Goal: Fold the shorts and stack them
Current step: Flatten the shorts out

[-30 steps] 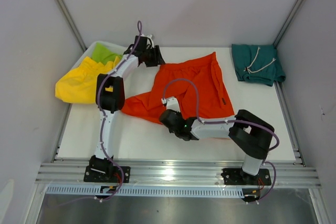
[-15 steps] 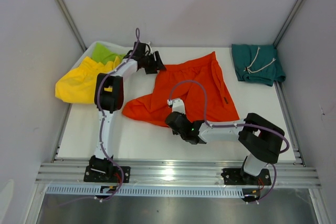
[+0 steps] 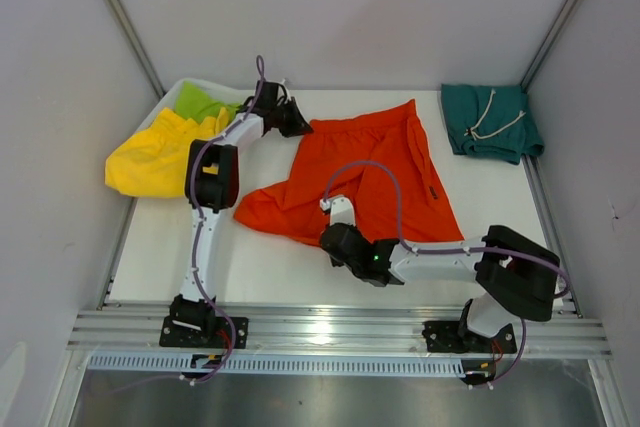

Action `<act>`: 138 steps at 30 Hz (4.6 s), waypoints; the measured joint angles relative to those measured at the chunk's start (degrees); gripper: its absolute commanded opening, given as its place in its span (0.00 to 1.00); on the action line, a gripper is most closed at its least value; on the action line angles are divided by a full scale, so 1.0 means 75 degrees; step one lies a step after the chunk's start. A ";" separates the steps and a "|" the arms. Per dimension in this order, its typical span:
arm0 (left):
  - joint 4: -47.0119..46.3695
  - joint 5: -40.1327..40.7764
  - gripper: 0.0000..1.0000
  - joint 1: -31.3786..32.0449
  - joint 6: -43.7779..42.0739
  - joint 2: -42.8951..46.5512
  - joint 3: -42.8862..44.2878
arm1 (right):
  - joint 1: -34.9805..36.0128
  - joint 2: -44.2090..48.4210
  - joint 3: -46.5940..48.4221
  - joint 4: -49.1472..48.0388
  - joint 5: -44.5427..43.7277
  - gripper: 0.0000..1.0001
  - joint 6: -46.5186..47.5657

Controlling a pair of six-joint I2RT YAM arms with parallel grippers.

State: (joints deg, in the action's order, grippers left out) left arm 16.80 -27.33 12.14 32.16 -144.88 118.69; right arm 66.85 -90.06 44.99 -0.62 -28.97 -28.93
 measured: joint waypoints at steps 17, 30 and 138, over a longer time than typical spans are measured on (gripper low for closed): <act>-0.0035 0.0694 0.00 -0.0632 0.0032 -0.0181 0.0743 | 0.1081 0.2422 -0.1352 0.2535 -0.0691 0.00 -0.2092; -0.0108 0.1361 0.00 -0.0831 -0.0035 0.0452 -0.0388 | 0.1853 0.2917 -0.1763 0.2699 -0.0533 0.09 -0.2276; -0.0020 0.0758 0.91 0.1043 0.0178 -0.0414 0.0991 | 0.3136 0.2506 0.0376 0.5304 -0.3966 0.57 -0.0516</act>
State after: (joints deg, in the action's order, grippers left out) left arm 16.64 -21.65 19.97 33.50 -147.98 126.13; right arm 90.37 -71.26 47.81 39.16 -58.72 -32.80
